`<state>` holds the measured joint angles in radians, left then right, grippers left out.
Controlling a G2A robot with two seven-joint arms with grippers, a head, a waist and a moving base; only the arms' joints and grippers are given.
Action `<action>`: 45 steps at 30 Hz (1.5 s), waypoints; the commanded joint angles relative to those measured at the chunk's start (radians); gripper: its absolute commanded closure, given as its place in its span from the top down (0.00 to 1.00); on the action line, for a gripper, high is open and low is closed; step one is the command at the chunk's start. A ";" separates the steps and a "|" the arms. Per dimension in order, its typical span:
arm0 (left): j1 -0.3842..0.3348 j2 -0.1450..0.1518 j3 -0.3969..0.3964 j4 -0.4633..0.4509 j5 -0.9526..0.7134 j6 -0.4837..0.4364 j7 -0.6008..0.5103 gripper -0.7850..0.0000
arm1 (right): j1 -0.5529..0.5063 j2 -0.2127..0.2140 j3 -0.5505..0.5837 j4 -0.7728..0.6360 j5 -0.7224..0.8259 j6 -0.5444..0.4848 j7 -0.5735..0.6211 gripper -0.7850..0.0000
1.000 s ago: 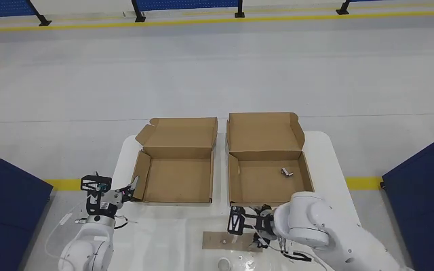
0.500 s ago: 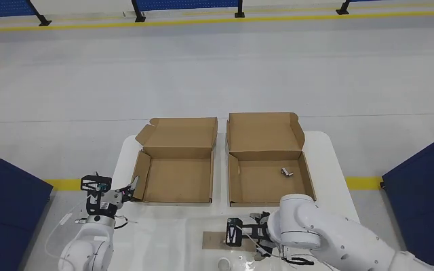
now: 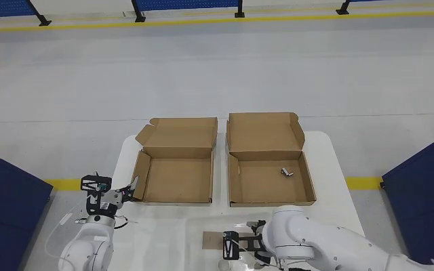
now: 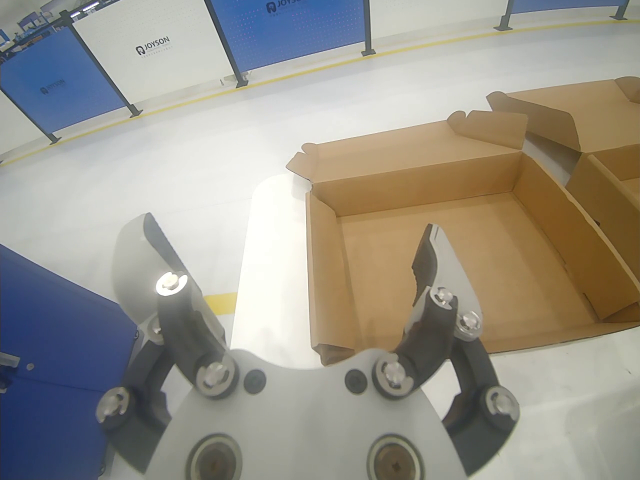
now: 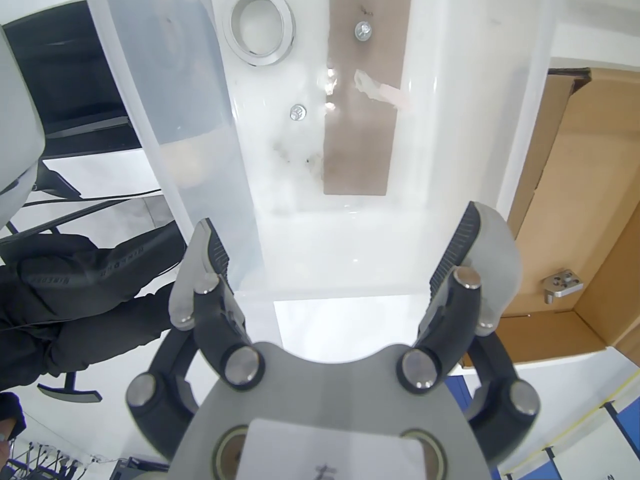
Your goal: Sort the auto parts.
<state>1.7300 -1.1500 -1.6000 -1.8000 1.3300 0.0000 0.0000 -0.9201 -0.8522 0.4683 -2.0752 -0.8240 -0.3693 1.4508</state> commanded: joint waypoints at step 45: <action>0.000 0.000 0.000 0.000 0.000 0.000 0.000 1.00 | 0.069 -0.079 -0.134 0.135 -0.015 -0.075 -0.079 1.00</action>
<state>1.7300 -1.1500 -1.6000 -1.8000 1.3300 0.0000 0.0000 -0.8509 -0.9313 0.3345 -1.9404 -0.8395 -0.4448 1.3714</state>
